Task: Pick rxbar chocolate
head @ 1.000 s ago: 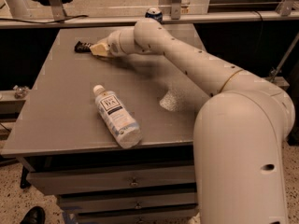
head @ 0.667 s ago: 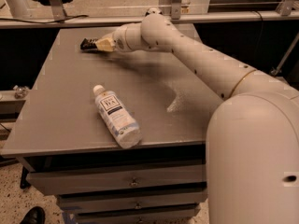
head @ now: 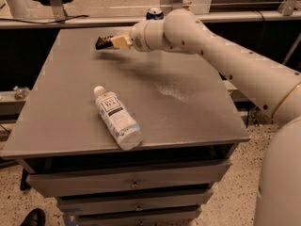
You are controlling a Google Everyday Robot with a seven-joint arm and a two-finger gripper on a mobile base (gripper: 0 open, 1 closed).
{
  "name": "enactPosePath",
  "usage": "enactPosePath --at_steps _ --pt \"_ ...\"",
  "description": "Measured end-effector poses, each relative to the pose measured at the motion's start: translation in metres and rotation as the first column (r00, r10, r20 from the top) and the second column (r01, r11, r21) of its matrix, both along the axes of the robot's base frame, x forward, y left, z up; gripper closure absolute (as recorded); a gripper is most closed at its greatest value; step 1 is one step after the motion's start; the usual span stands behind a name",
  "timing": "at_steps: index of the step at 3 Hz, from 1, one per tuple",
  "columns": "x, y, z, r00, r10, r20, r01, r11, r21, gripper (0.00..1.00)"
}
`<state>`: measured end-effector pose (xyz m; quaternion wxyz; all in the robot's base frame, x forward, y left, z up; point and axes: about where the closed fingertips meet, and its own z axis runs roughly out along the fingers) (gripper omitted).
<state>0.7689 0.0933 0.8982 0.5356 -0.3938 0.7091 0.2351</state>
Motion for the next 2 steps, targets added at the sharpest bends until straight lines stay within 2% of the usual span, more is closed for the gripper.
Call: enactPosePath --at_steps 2 --pt "-0.071 -0.081 -0.012 0.9981 -0.047 -0.040 0.047 0.999 -0.001 1.00"
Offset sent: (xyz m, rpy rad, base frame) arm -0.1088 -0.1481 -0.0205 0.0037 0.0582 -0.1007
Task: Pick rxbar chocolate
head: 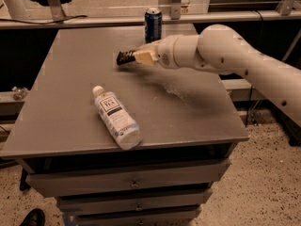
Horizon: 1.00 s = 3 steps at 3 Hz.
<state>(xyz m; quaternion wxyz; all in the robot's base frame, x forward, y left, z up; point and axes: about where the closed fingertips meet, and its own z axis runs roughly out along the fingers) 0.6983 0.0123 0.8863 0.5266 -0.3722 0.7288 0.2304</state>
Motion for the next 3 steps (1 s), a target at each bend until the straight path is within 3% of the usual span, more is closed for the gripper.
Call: enactPosePath --at_steps 2,3 --pt "-0.022 -0.078 0.023 0.9947 -0.088 0.052 0.089 0.996 -0.005 1.00" --pt "-0.022 -0.080 0.023 0.9945 -0.090 0.052 0.091 0.996 -0.005 1.00"
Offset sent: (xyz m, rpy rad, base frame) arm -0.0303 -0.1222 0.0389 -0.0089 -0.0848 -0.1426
